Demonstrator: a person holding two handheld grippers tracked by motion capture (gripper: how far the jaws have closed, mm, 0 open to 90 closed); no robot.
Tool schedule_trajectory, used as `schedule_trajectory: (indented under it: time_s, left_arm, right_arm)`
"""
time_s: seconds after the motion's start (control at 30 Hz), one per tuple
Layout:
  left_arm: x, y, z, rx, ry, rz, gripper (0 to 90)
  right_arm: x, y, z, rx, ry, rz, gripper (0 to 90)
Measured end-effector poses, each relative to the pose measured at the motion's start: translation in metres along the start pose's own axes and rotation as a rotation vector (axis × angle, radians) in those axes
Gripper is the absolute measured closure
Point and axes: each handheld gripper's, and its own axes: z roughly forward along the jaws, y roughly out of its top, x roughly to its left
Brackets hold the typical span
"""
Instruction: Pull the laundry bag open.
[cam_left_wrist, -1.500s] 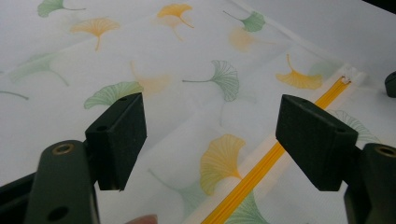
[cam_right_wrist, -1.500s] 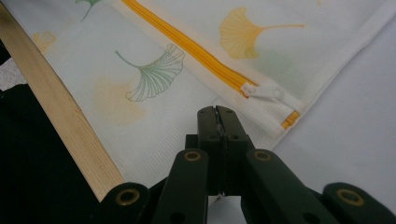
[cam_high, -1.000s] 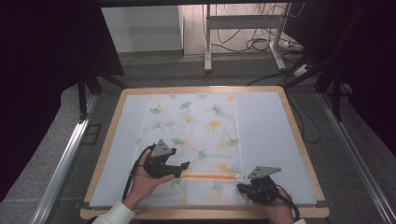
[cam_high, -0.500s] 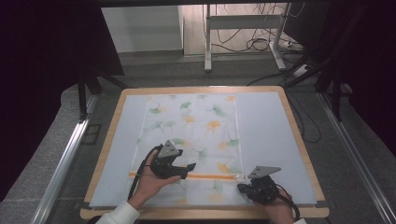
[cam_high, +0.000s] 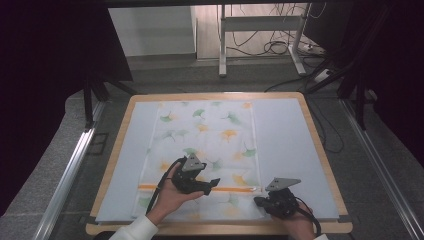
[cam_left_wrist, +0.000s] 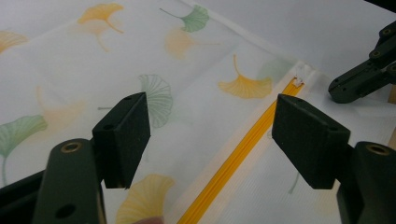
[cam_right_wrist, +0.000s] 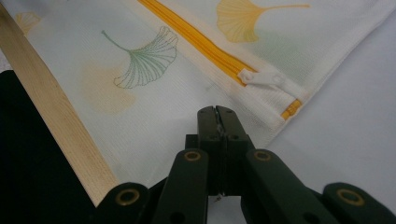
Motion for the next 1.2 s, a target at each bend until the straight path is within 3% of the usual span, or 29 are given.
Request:
schedule_trajectory:
  time_s: [0.53,1.2]
  left_arm:
    - [-0.016,0.011,0.024,0.023,-0.018,0.023,28.7]
    - [-0.042,0.03,0.061,0.063,-0.069,0.082,31.6]
  right_arm:
    - [0.0,0.0,0.0,0.003,0.001,-0.001,88.8]
    - [-0.001,0.001,0.0,0.003,0.006,-0.005,88.8]
